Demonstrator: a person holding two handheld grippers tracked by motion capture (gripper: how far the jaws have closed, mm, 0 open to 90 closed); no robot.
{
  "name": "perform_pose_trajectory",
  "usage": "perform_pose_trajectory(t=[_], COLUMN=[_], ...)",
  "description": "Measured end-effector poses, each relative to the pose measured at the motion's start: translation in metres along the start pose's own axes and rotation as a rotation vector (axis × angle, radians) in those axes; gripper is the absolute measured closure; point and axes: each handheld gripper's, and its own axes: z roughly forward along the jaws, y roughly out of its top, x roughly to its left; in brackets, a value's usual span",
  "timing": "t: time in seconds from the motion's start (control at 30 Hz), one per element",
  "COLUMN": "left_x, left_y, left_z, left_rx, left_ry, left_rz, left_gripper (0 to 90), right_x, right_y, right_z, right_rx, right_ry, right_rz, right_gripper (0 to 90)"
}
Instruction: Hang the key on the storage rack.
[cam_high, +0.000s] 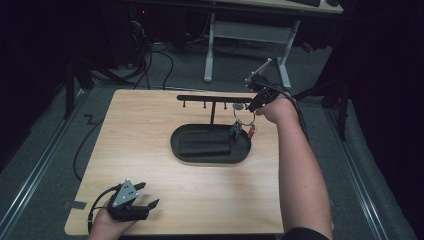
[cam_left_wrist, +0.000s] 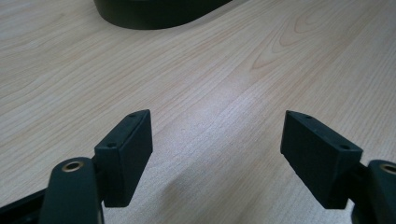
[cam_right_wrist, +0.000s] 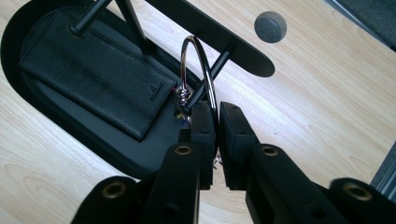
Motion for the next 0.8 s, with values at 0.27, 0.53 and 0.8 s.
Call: perform_pose_trajectory(t=[0.27, 0.53, 0.8], left_x=[0.002, 0.004, 0.003], left_y=[0.003, 0.000, 0.005], left_z=[-0.001, -0.001, 0.004], left_rx=[-0.002, 0.004, 0.007], left_ry=[0.004, 0.007, 0.007], left_rz=[-0.007, -0.022, -0.007], left_gripper=[25.7, 25.6, 25.6], right_x=[0.001, 0.012, 0.017], right_y=[-0.009, -0.039, -0.055], right_z=[-0.011, -0.013, -0.010], right_rx=[-0.049, -0.098, -0.139], right_ry=[-0.029, -0.038, -0.027], right_rz=[0.000, -0.011, -0.012], right_gripper=[66.3, 47.4, 38.9])
